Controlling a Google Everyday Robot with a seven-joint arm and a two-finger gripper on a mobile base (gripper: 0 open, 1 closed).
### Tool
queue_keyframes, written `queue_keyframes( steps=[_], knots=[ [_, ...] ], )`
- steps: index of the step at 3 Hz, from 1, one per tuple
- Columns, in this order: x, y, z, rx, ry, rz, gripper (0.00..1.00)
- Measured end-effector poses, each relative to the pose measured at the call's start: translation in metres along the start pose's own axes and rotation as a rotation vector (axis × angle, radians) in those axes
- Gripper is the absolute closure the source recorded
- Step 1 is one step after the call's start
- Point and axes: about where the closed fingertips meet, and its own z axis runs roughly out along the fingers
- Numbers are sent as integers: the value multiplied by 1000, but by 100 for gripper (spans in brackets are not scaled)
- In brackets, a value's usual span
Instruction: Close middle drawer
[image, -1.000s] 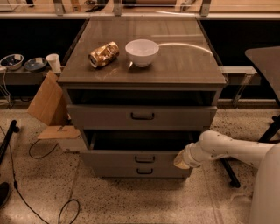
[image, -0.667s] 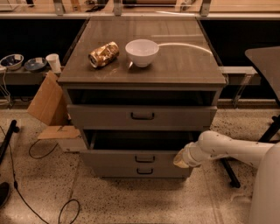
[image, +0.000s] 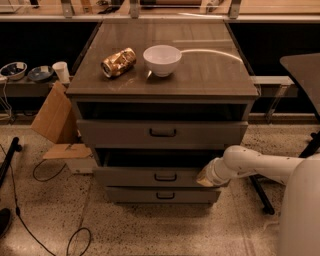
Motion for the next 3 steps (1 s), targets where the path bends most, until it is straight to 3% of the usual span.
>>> queue_keyframes(
  steps=[1,3],
  knots=[
    [-6,-19,-6,50,-18,49,100],
    [-26,-42,-4,98,-26,95,100]
  ],
)
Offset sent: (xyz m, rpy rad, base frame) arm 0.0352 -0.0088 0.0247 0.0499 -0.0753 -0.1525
